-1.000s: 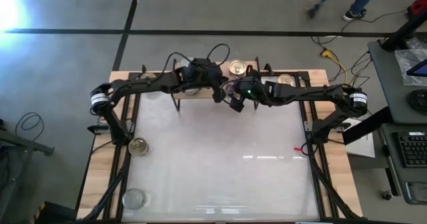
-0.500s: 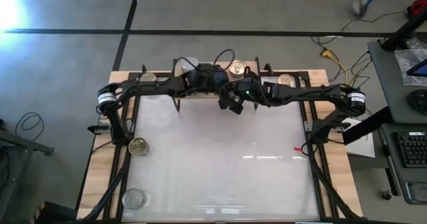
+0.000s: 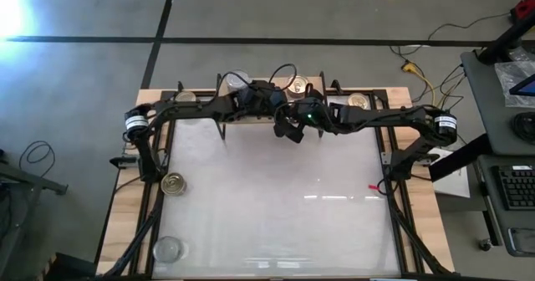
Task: Stack canned seafood by type on shelf
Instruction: Put the blue tuna can on the shelf
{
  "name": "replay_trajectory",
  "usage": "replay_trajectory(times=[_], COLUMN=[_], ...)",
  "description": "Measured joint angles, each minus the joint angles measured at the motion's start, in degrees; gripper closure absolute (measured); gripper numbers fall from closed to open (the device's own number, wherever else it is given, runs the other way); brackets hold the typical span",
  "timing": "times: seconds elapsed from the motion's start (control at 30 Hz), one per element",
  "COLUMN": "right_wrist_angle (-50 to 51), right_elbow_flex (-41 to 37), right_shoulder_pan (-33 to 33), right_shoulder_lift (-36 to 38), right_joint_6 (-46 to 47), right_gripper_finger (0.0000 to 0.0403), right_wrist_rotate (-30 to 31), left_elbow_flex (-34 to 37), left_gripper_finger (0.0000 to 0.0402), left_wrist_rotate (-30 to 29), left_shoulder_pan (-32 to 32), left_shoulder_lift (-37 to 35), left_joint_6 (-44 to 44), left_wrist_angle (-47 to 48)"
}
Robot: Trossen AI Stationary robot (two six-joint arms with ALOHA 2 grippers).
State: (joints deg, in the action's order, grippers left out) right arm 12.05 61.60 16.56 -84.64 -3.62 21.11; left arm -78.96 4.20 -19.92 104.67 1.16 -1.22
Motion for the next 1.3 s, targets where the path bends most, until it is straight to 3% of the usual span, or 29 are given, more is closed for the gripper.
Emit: replay_trajectory(times=[0.27, 0.53, 0.67, 0.8, 1.07, 1.17, 1.3], right_wrist_angle=[0.99, 1.67, 1.73, 1.69, 1.30, 1.10, 0.35], right_elbow_flex=[0.00, 0.00, 0.00, 0.00, 0.04, 0.02, 0.02], right_shoulder_pan=[-0.02, -0.02, -0.02, -0.02, -0.04, -0.02, 0.26], right_shoulder_lift=[0.09, 0.60, 0.63, 0.70, 0.63, 0.55, 0.50], right_joint_6=[0.01, -2.87, -2.88, -2.88, -2.40, -2.55, -3.06], right_gripper_finger=[0.0003, 0.0003, 0.0003, 0.0003, 0.0003, 0.0003, 0.0003], right_wrist_rotate=[0.08, -0.53, -0.54, -0.55, -3.70, -3.90, -4.95], left_elbow_flex=[0.00, 0.02, 1.05, 4.32, 15.03, 13.38, 7.22], left_gripper_finger=[0.0401, 0.0401, 0.0401, 0.0401, 0.0401, 0.0401, 0.0401], left_wrist_rotate=[1.06, 5.41, 10.49, 13.62, 14.83, 14.04, 14.36], left_shoulder_pan=[-0.16, -0.33, -0.53, -0.87, -1.99, -2.17, -2.10], left_shoulder_lift=[0.19, -0.70, -0.70, -0.75, -1.24, -0.65, 1.13], left_joint_6=[-0.37, 4.33, 6.94, 8.51, 5.95, 4.38, 7.04], left_wrist_angle=[0.28, 0.26, -3.64, -11.58, -37.68, -35.15, -21.42])
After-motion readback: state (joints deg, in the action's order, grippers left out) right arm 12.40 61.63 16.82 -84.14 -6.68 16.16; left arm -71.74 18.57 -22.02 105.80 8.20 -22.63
